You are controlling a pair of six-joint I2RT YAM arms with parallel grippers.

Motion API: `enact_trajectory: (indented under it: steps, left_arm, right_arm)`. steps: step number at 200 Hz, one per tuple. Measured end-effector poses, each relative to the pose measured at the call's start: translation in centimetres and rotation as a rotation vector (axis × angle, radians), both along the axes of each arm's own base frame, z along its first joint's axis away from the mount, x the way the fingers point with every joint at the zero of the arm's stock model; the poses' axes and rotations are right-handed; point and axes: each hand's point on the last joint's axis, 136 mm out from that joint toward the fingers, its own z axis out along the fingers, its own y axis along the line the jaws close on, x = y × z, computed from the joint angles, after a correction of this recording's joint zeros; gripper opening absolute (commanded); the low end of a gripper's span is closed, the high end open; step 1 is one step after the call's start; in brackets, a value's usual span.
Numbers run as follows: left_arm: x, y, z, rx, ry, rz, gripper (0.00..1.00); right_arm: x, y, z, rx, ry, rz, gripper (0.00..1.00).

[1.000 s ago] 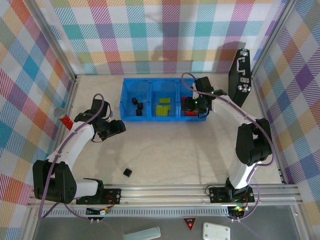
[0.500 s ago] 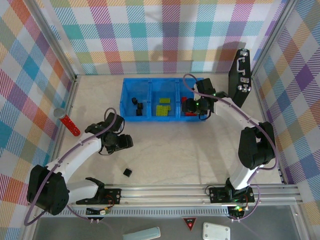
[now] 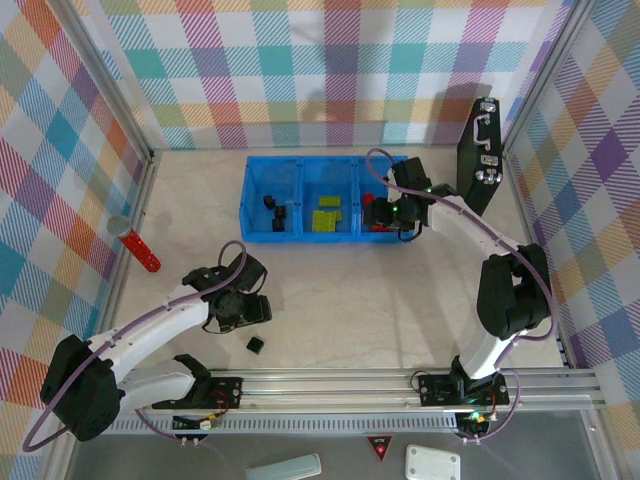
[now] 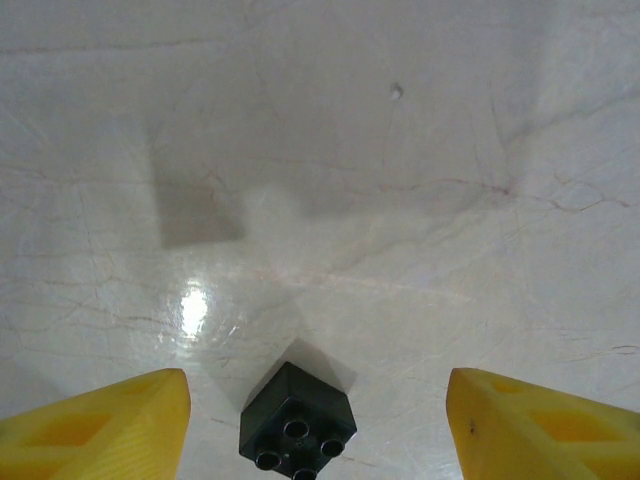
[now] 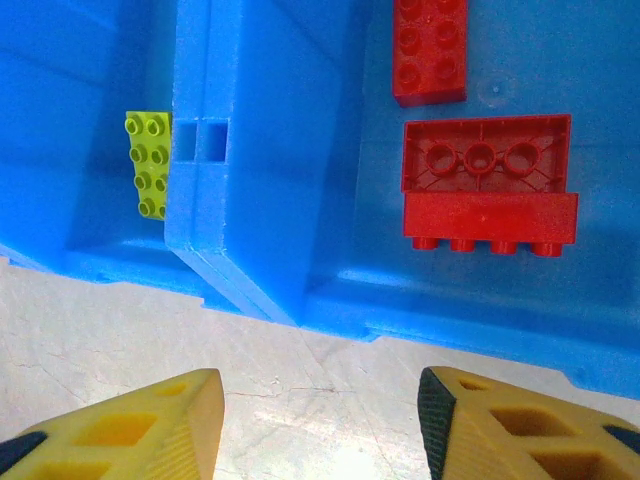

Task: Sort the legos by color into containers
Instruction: Pick up the lego from the bottom-left of the table.

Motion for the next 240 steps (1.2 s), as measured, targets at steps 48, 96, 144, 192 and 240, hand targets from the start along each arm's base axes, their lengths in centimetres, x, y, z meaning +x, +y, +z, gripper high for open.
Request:
enact_trajectory:
  steps: [48,96,144,192,240]
  left_arm:
    - [-2.0,-0.5,-2.0,0.032,0.057,-0.023,0.68]
    - [-3.0,-1.5,-4.3,0.063,0.122,-0.055,0.67]
    - [-3.6,-2.6,-5.3,0.124,0.157,-0.097,0.60]
    - [-3.6,-3.4,-5.1,0.175,0.143,-0.128,0.49]
    - [-3.8,-4.8,-4.7,0.160,0.132,-0.152,0.39]
  right_arm:
    - [-0.3,-0.1,0.0,0.000,0.001,0.000,0.56]
    - [-0.3,-0.1,0.1,0.000,-0.001,0.000,0.56]
    - [-0.4,-0.2,0.1,-0.001,-0.002,0.000,0.56]
    - [-0.7,-0.3,0.8,0.004,-0.015,0.000,0.56]
    - [-0.8,-0.3,1.1,0.007,-0.022,0.000,0.56]
